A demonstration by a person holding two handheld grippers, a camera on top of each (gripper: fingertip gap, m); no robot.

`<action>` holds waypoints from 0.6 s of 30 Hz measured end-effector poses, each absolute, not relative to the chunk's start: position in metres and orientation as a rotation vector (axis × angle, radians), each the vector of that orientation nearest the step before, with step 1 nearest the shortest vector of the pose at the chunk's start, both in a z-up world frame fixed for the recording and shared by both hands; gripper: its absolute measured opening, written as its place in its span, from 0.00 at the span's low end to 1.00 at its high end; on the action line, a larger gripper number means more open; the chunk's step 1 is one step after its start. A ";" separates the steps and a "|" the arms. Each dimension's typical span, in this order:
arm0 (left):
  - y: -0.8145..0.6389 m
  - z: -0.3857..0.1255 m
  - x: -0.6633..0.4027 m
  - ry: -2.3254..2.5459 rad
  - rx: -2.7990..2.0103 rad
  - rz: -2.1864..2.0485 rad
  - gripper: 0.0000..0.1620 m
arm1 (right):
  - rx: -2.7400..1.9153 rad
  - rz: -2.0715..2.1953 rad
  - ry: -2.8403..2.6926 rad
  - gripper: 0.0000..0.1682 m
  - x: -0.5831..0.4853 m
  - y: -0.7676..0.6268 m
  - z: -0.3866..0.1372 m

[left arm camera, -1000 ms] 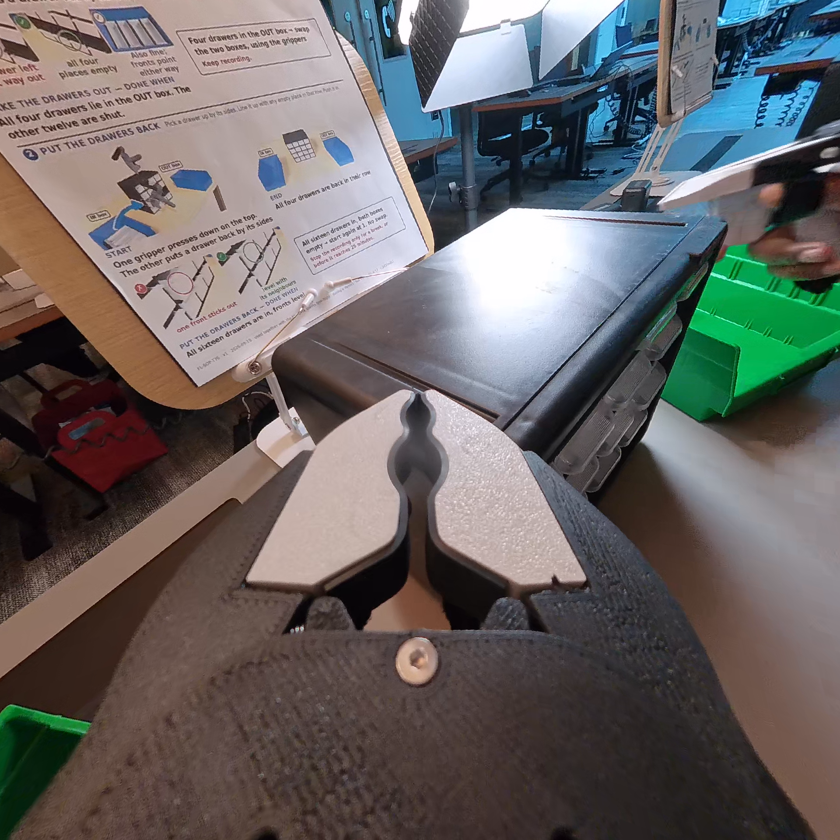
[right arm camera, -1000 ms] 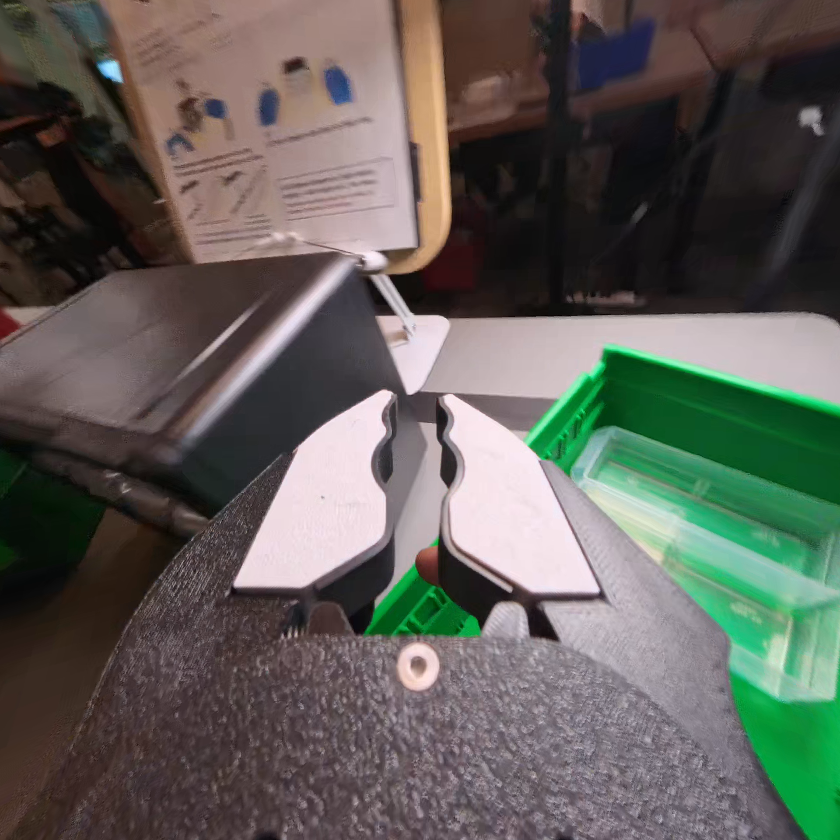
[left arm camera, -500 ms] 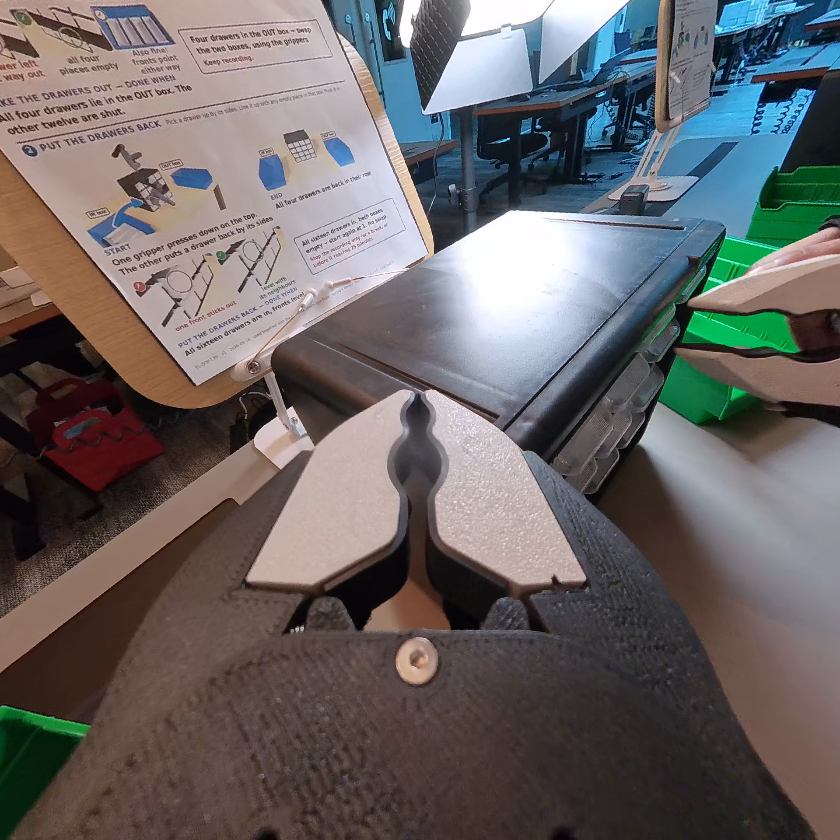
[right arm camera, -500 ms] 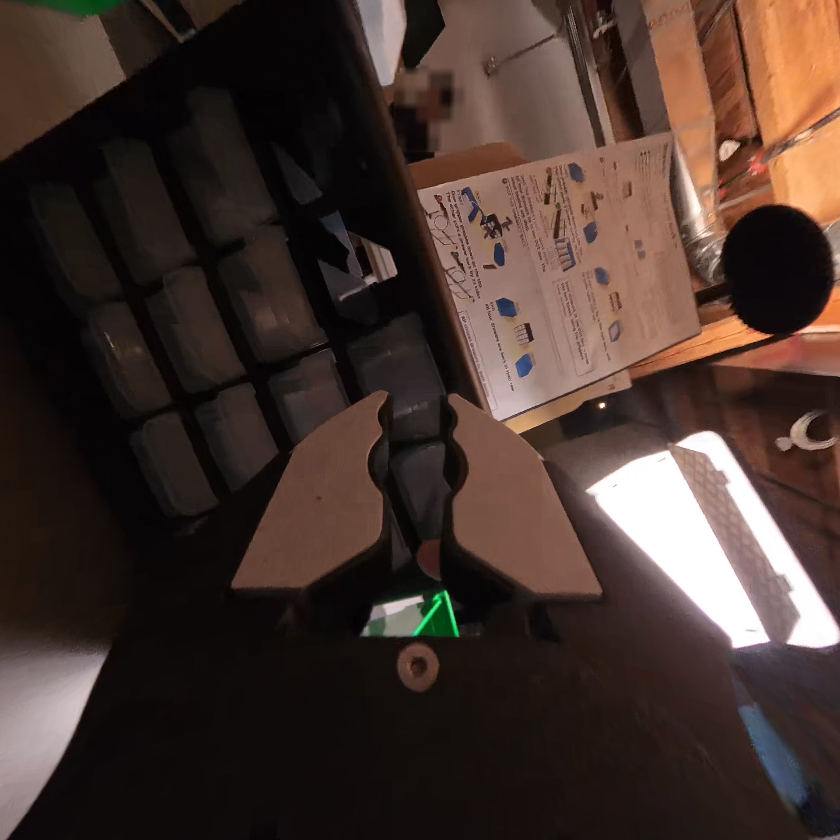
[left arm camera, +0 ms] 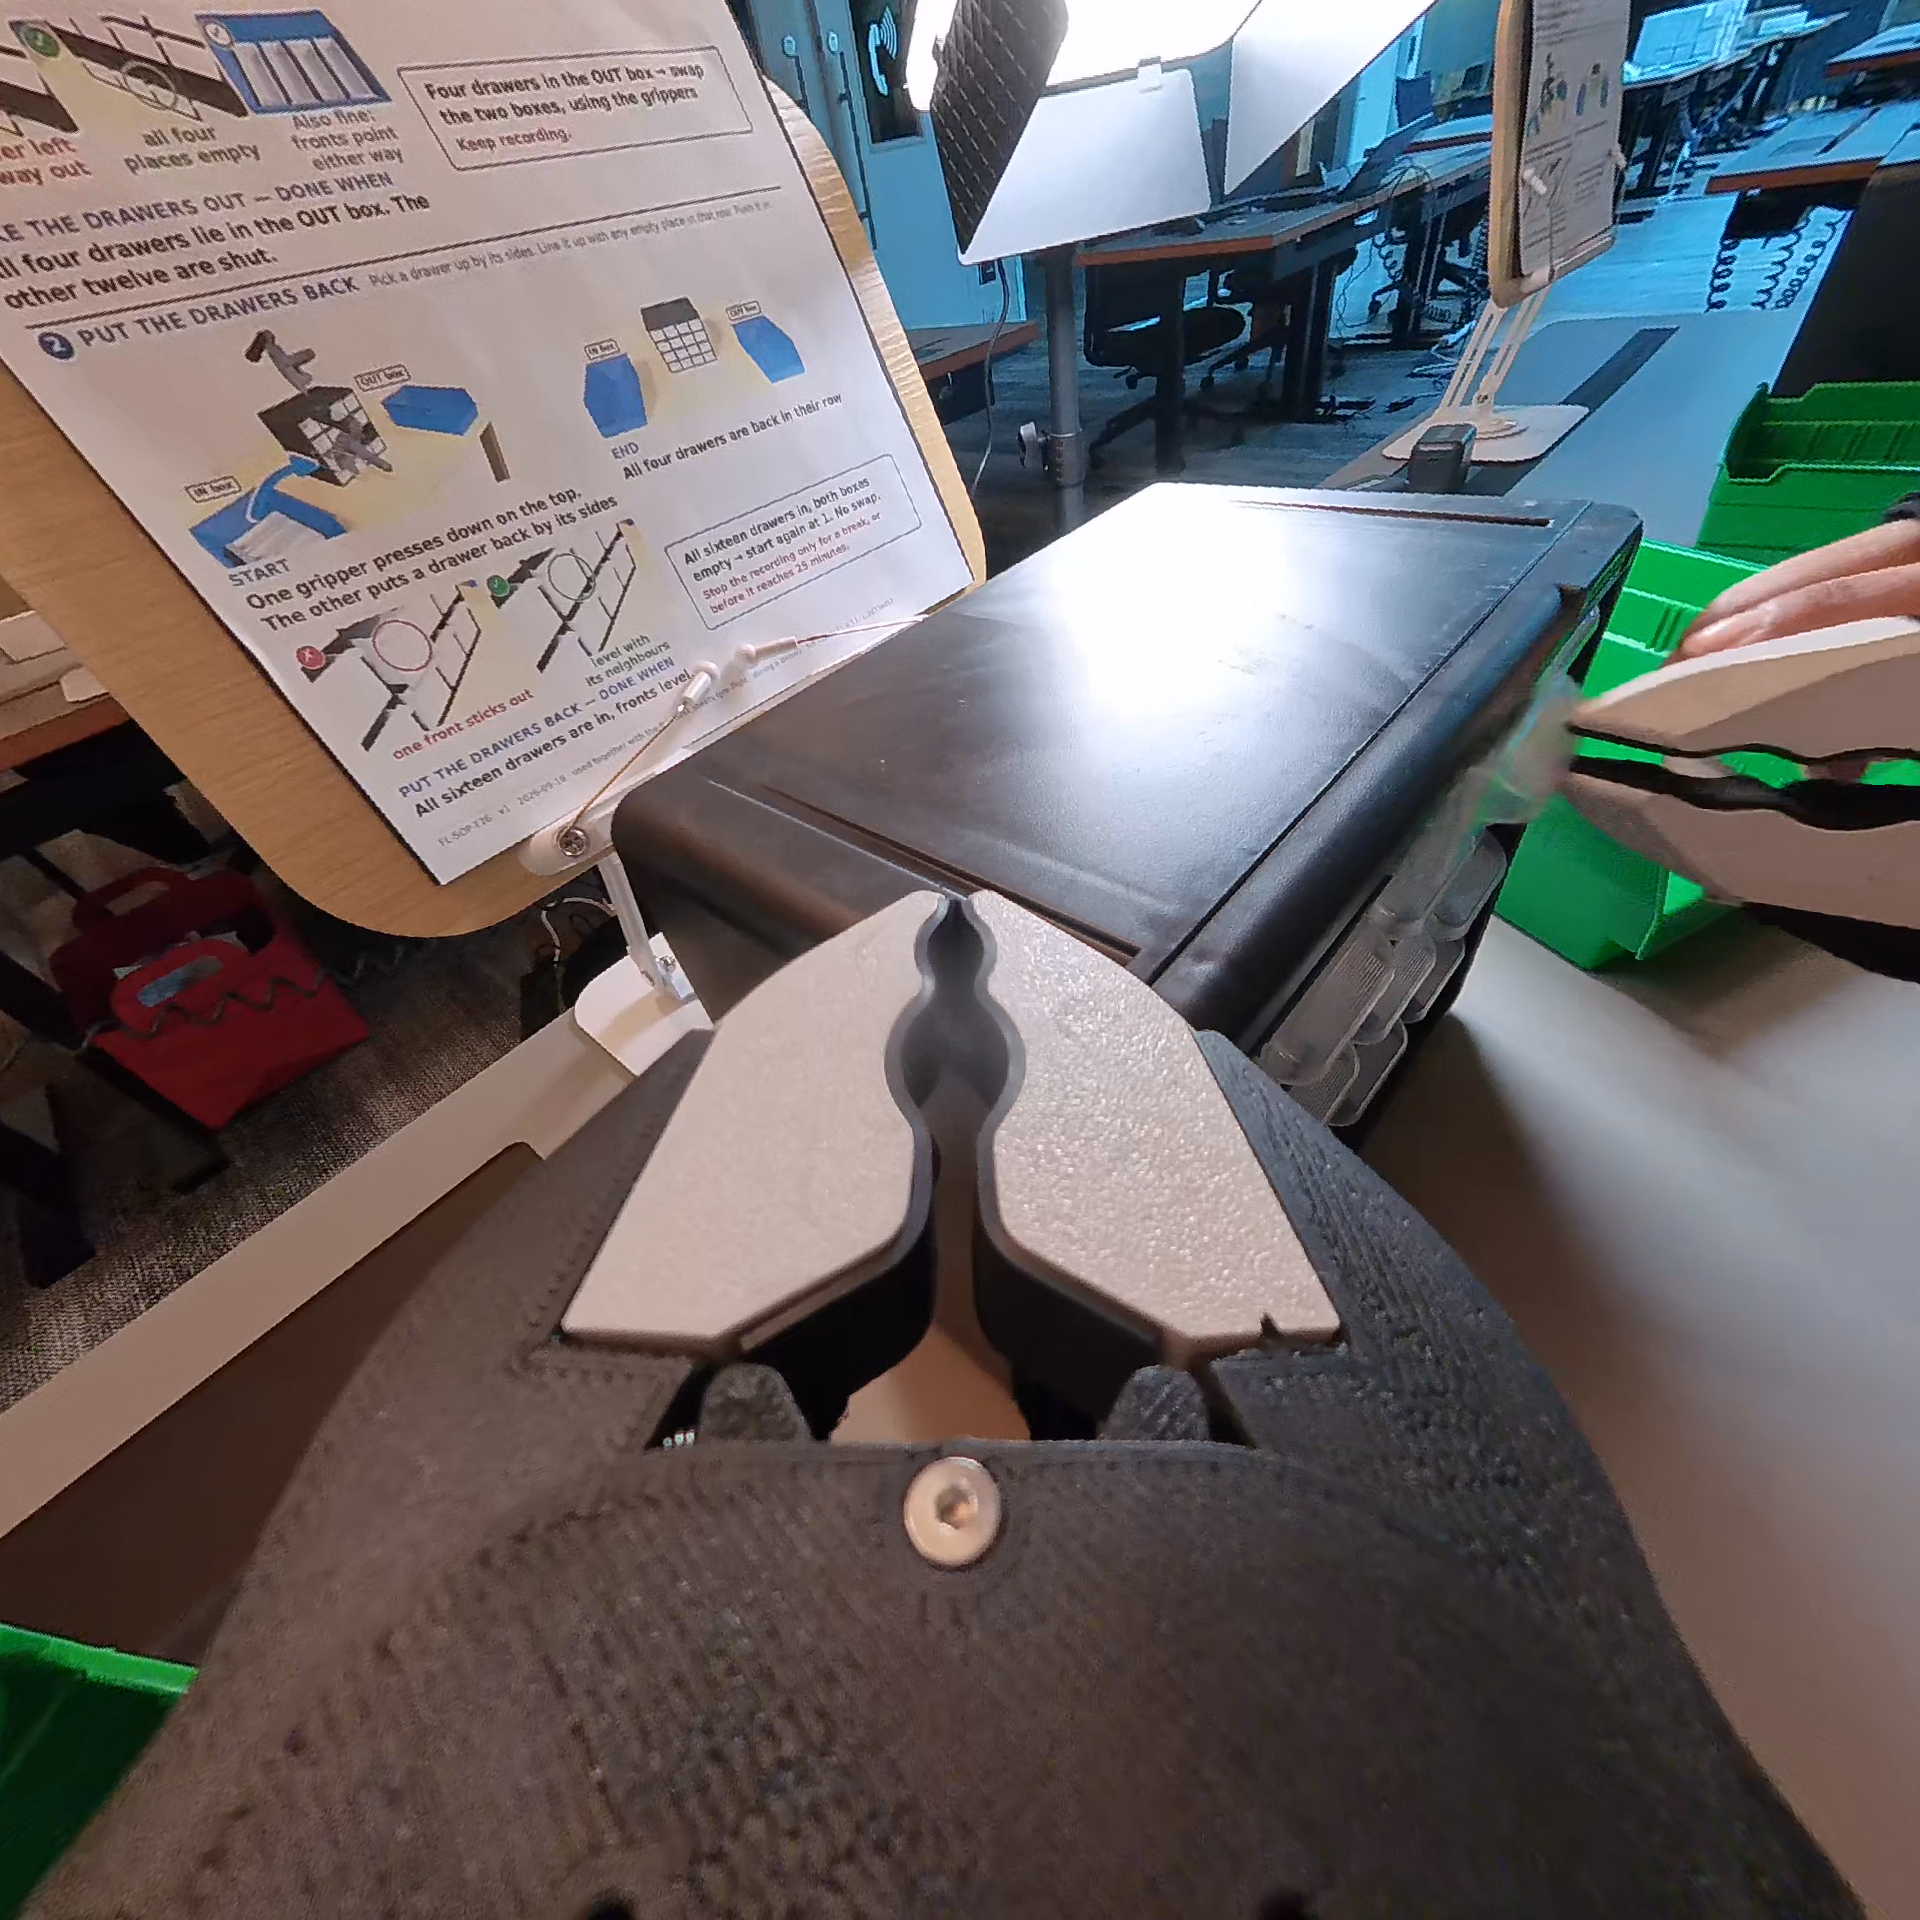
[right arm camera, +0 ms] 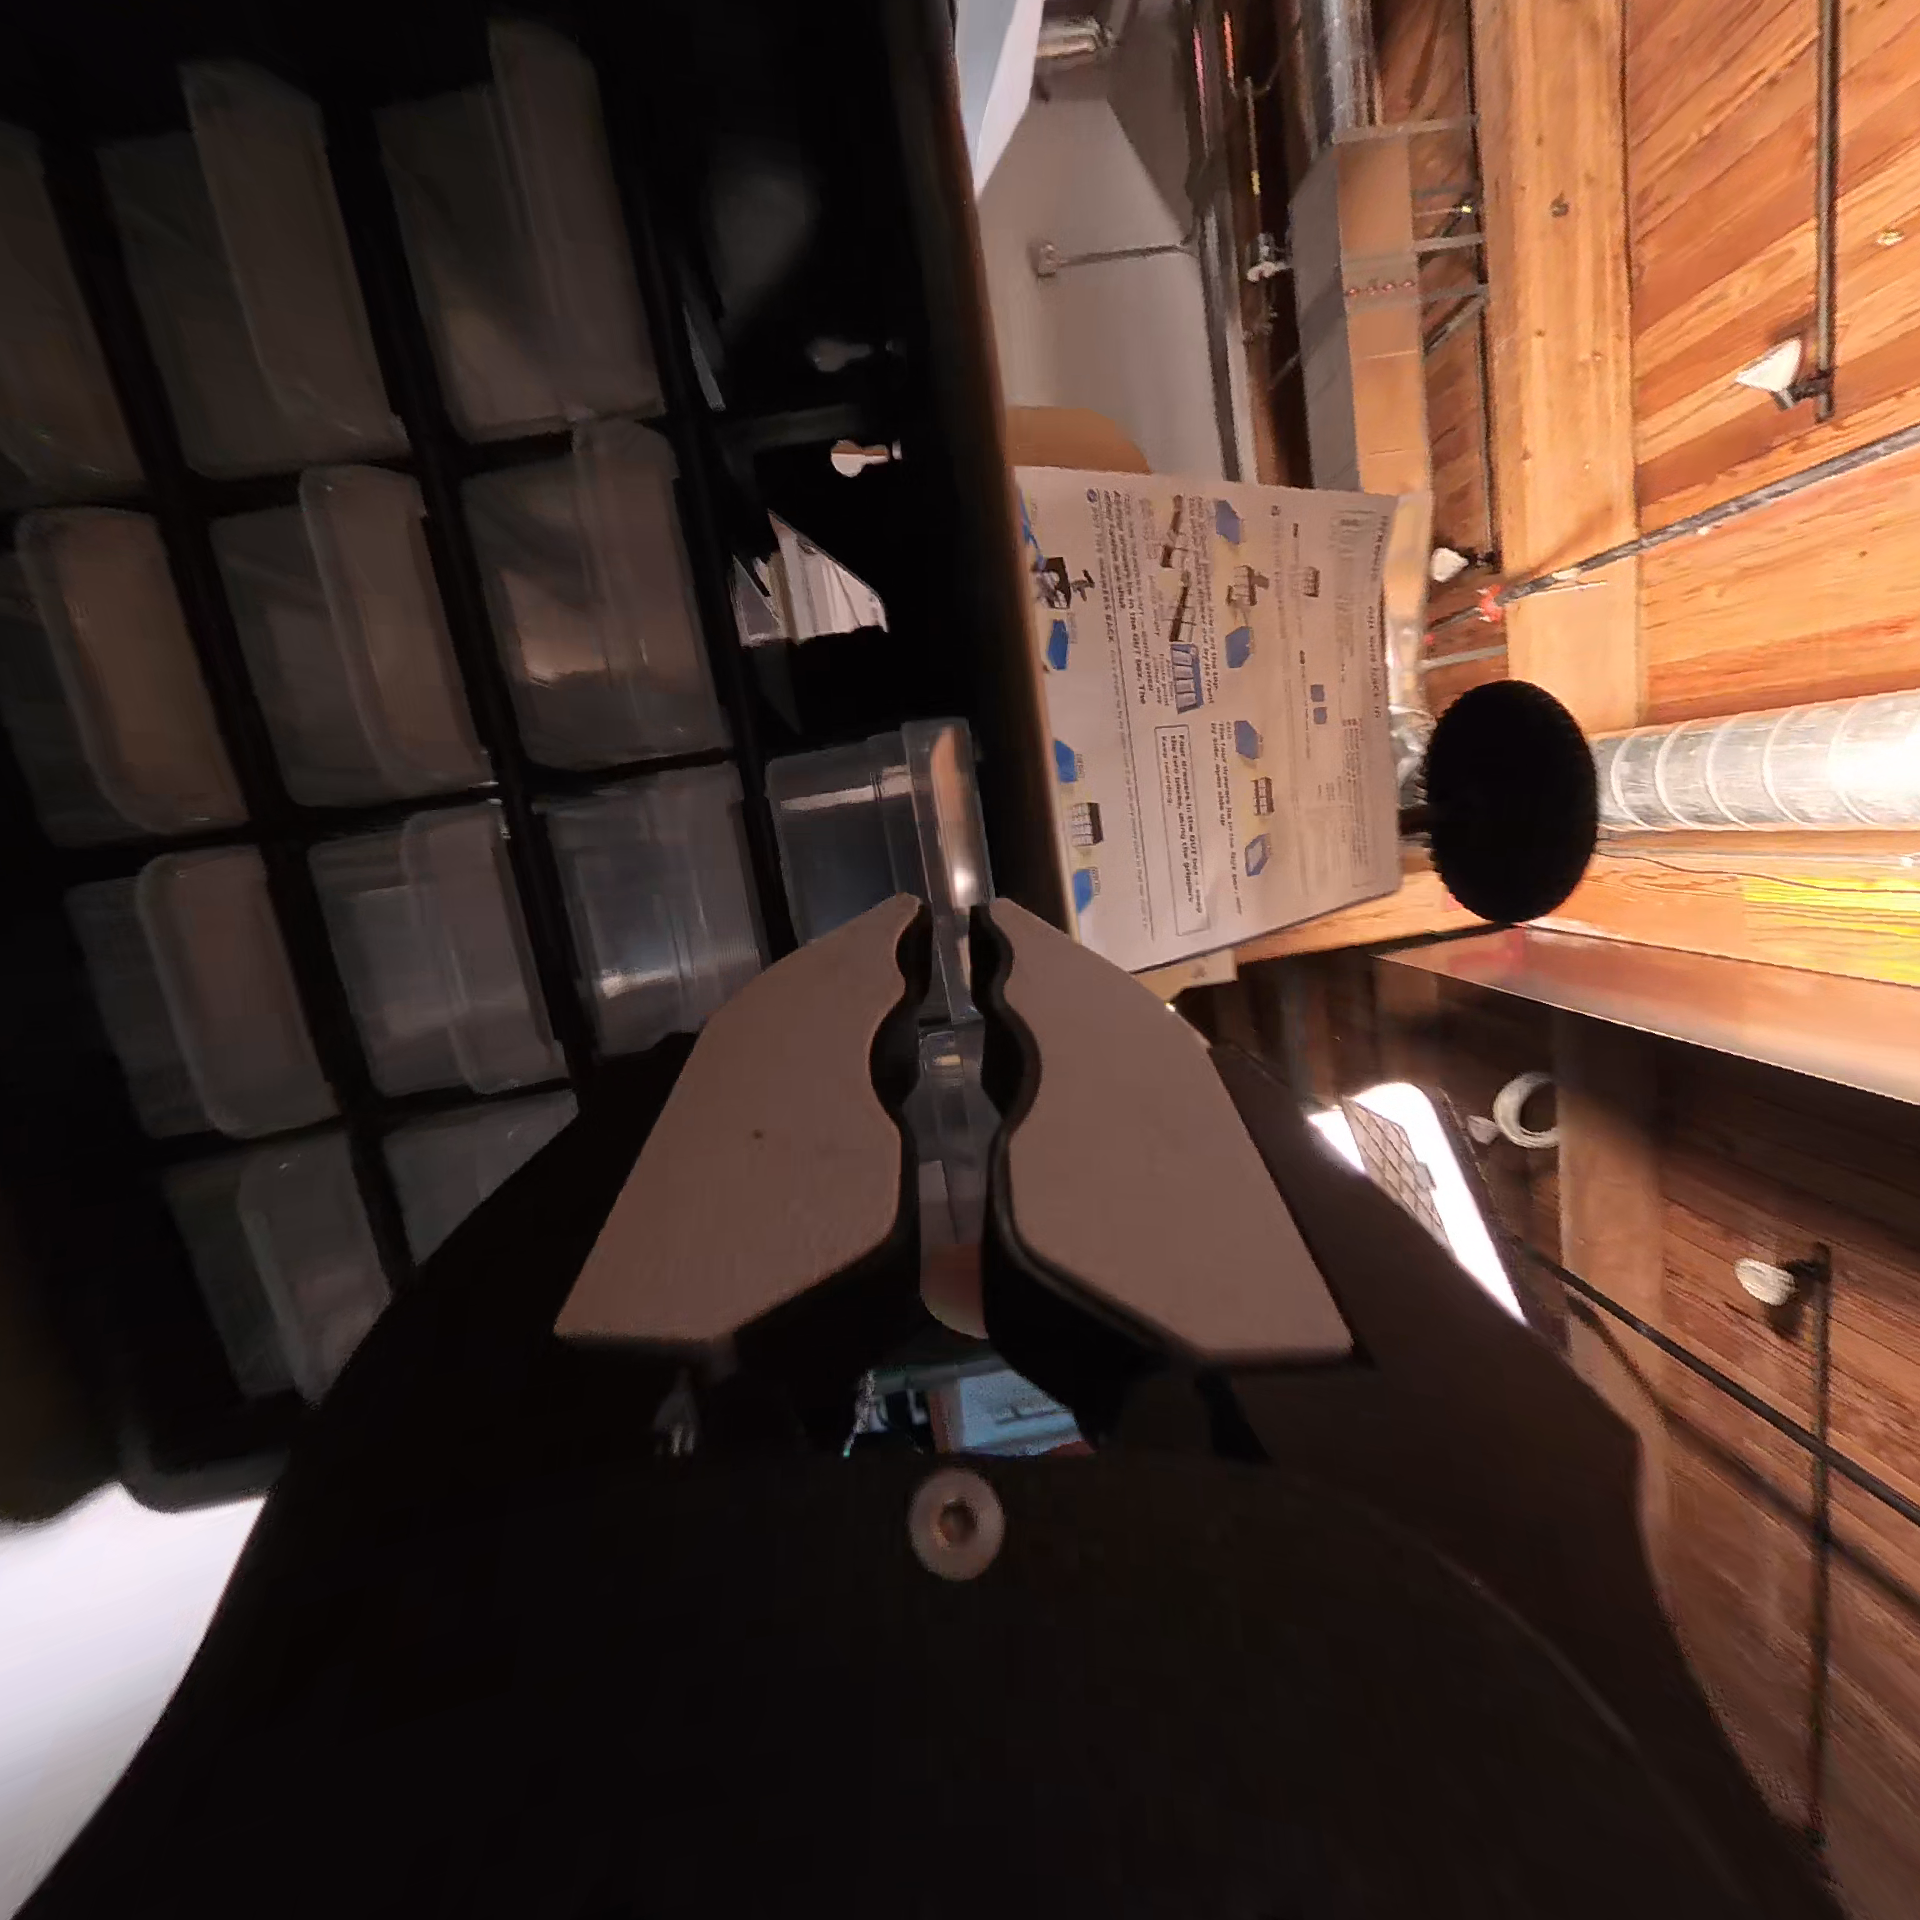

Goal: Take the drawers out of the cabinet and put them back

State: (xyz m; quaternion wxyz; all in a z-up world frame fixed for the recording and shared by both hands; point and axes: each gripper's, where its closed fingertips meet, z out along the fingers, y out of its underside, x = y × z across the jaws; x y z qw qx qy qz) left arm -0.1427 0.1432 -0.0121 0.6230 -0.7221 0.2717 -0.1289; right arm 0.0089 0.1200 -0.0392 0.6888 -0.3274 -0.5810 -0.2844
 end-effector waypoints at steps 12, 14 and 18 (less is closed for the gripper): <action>0.143 -0.012 -0.143 0.624 -1.658 -0.285 0.00 | -0.807 -0.417 -1.392 0.14 0.019 0.095 -0.030; 0.143 -0.012 -0.143 0.627 -1.658 -0.281 0.00 | -0.829 -0.402 -1.409 0.16 0.016 0.100 -0.028; 0.143 -0.012 -0.143 0.627 -1.657 -0.285 0.00 | -0.931 -0.288 -1.500 0.17 0.010 0.105 -0.030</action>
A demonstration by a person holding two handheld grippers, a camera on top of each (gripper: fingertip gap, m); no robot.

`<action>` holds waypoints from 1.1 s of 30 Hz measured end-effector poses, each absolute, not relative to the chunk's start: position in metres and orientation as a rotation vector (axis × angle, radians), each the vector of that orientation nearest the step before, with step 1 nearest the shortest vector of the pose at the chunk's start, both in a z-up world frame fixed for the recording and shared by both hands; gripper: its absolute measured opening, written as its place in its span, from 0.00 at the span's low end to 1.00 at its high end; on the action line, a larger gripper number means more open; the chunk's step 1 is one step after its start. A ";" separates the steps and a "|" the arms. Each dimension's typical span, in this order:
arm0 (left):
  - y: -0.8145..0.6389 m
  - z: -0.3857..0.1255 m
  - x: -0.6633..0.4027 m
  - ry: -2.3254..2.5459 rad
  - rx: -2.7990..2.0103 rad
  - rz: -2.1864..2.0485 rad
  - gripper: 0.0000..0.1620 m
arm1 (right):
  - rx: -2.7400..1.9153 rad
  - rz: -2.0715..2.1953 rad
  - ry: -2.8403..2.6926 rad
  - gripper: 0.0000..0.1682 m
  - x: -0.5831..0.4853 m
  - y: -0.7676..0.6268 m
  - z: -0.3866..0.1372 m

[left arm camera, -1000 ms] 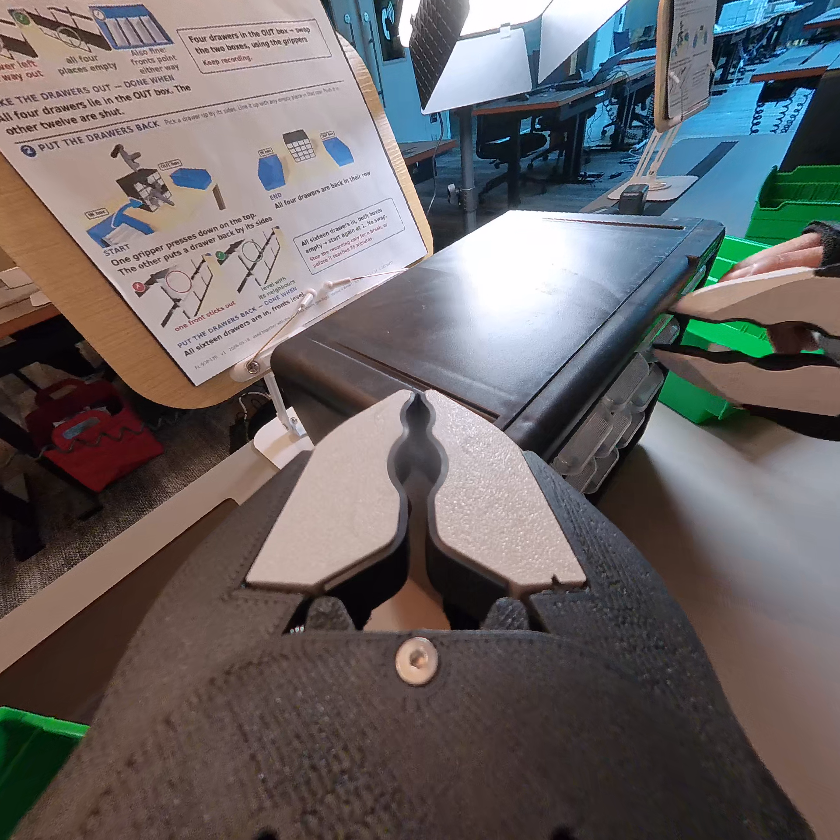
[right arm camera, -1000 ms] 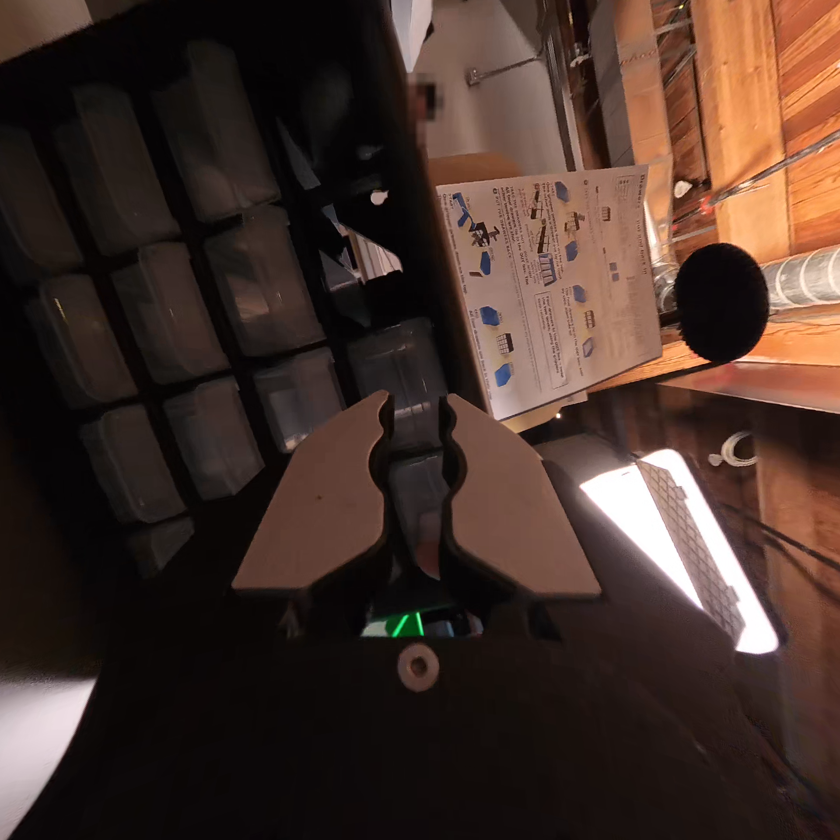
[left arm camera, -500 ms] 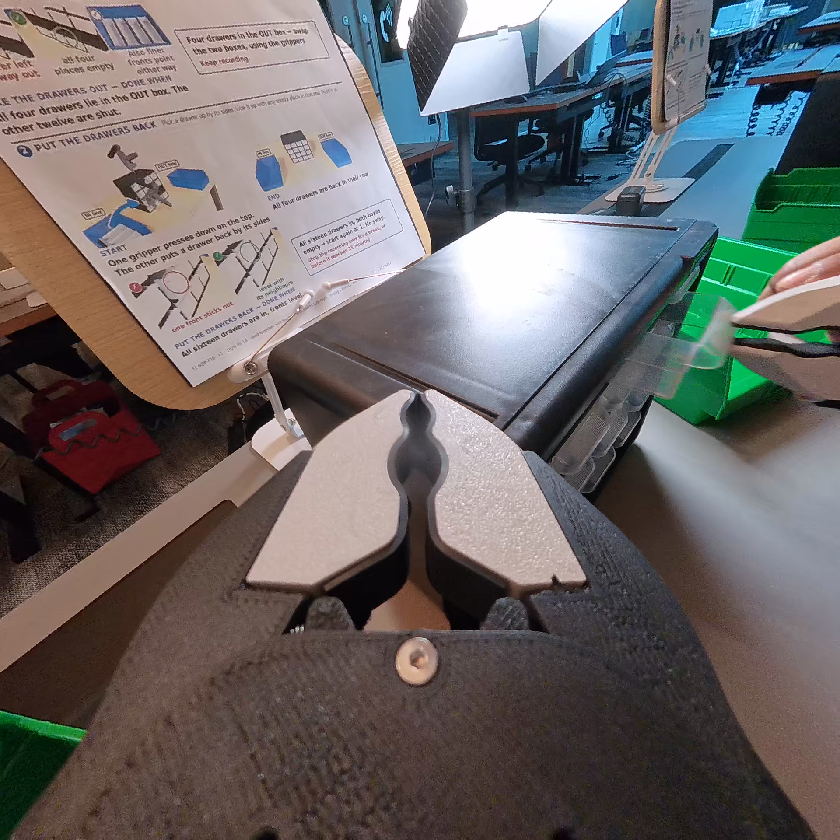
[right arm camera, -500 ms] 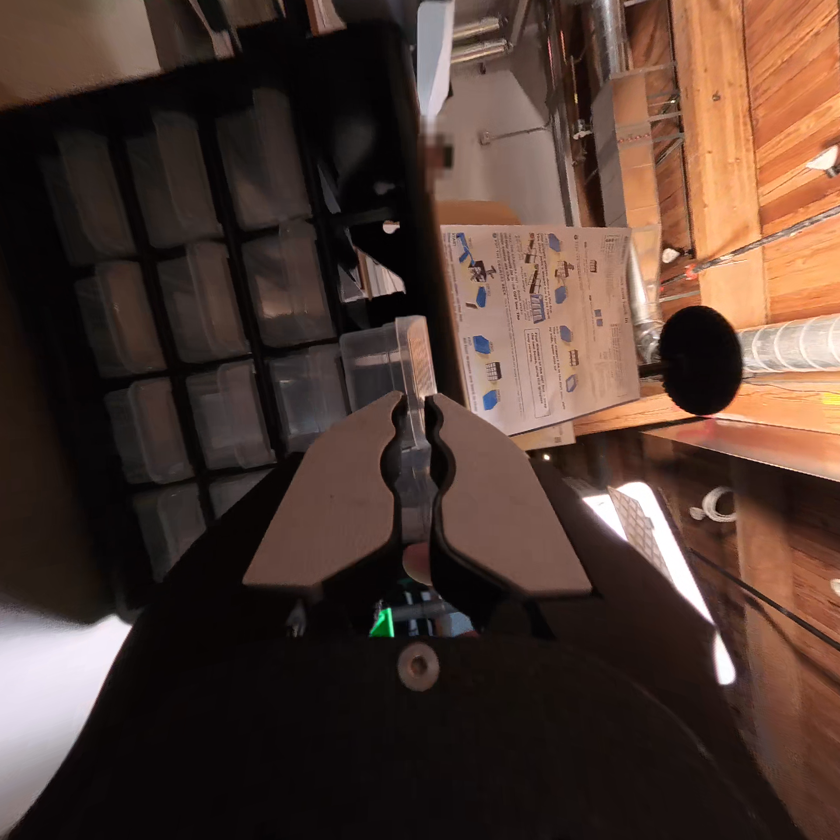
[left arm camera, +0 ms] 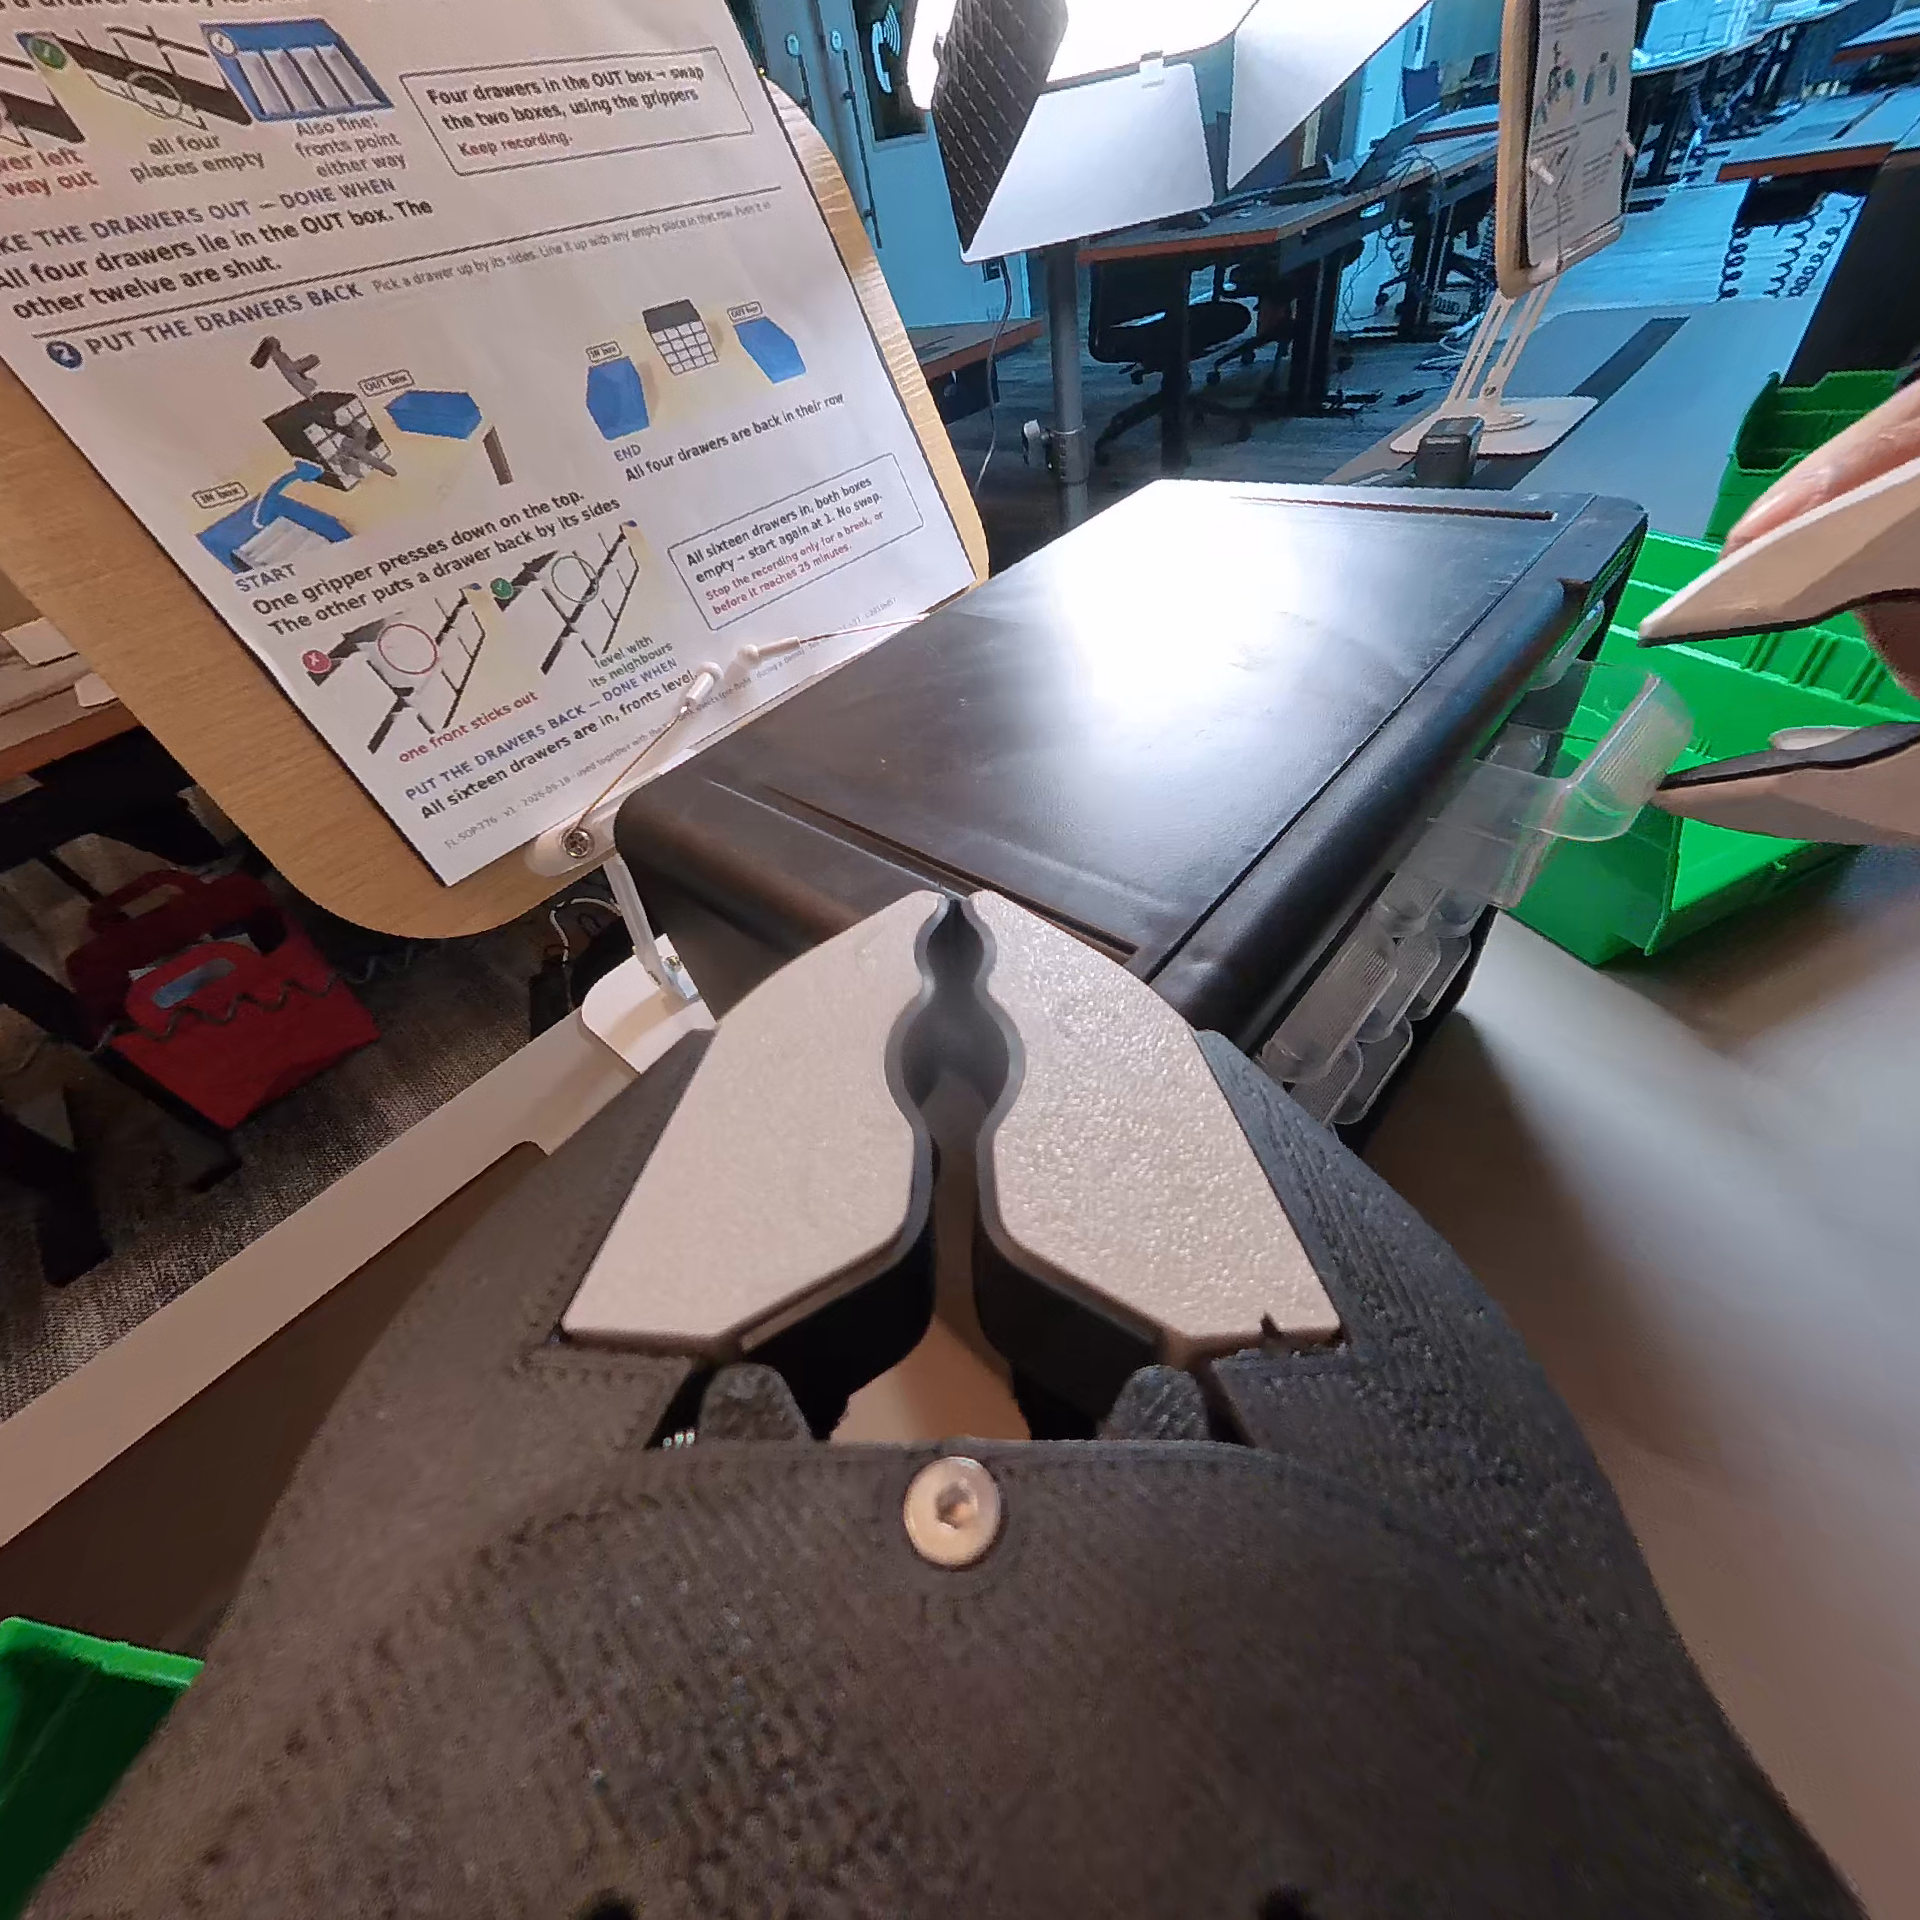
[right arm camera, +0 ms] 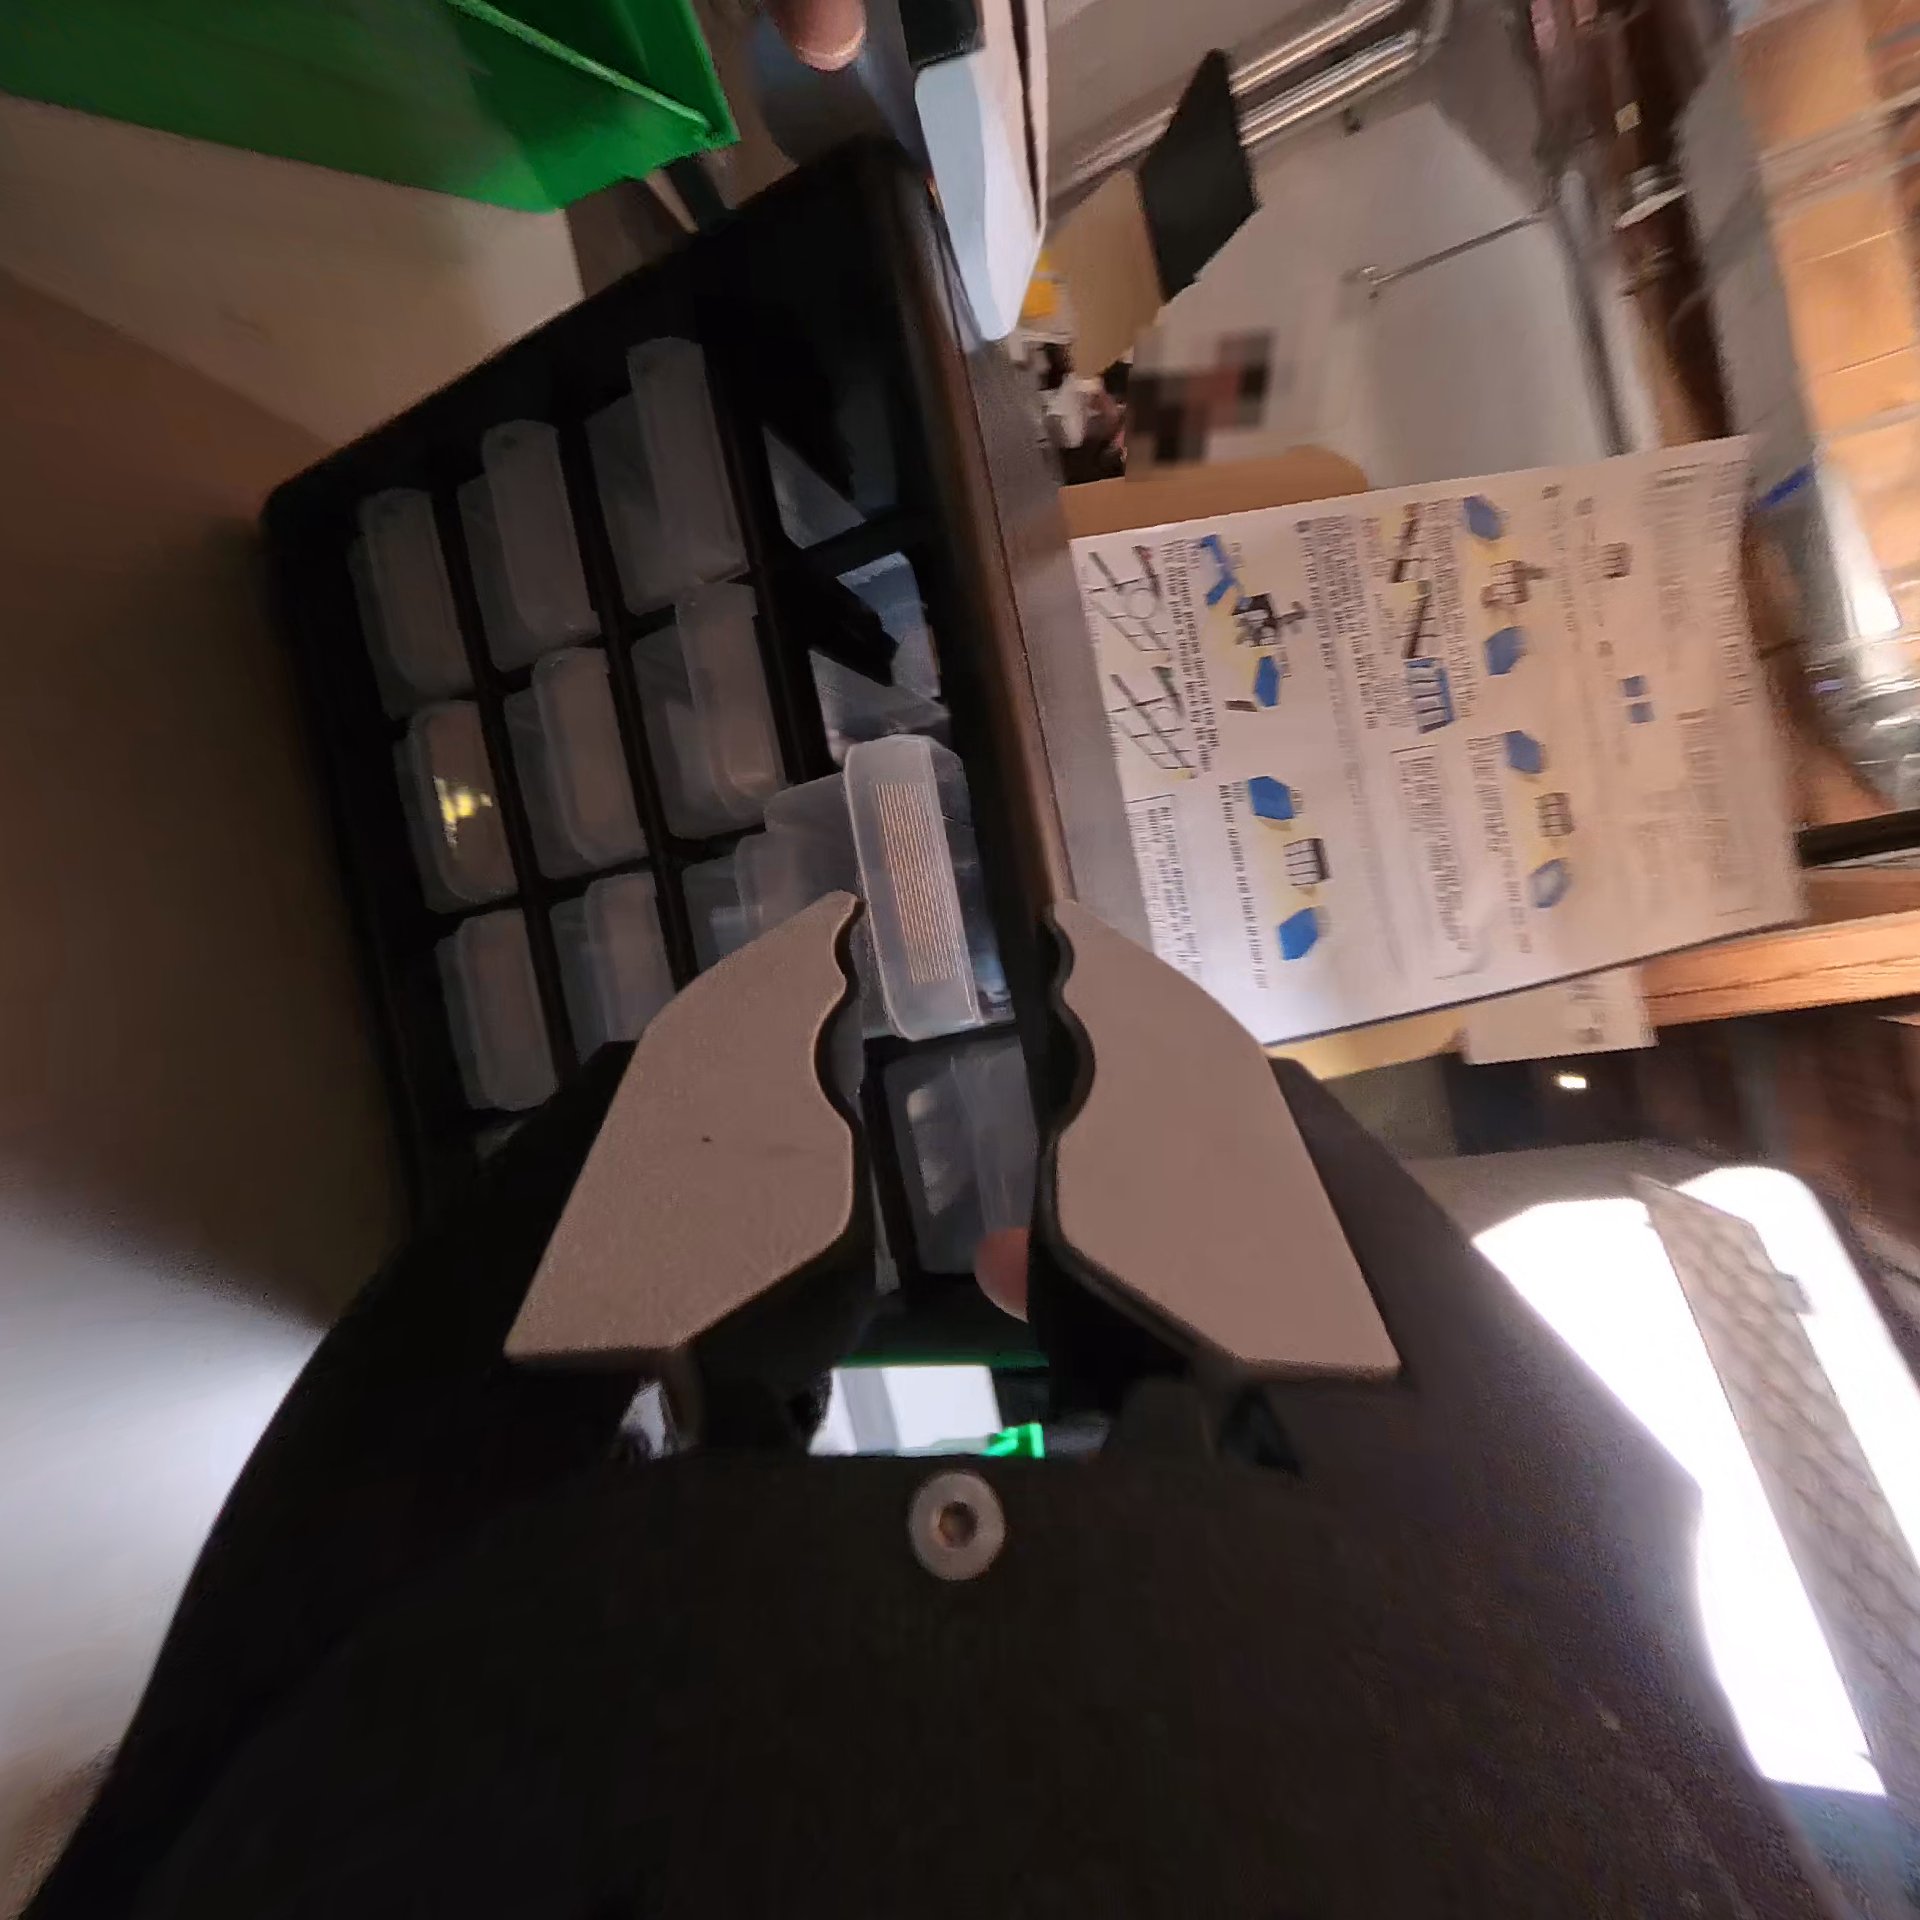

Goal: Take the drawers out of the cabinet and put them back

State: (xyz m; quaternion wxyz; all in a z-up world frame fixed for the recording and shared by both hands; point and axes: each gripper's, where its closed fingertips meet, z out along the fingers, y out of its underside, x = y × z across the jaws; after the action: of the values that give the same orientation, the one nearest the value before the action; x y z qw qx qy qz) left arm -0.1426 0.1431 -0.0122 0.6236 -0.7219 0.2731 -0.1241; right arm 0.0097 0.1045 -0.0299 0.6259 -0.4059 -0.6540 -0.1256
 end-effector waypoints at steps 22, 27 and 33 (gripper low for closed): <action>0.143 -0.012 -0.142 0.633 -1.657 -0.293 0.00 | -1.785 0.392 -2.052 0.09 0.010 0.095 -0.060; 0.143 -0.012 -0.142 0.633 -1.657 -0.296 0.00 | -1.881 0.598 -2.113 0.09 0.015 0.066 -0.056; 0.143 -0.012 -0.142 0.633 -1.657 -0.293 0.00 | -1.970 0.921 -2.101 0.10 0.026 0.027 -0.049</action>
State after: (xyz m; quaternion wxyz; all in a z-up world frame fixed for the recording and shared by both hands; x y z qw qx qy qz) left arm -0.1420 0.1425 -0.0122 0.6225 -0.7213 0.2755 -0.1276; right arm 0.0255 0.0272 -0.0486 0.0587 -0.6503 -0.6937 0.3040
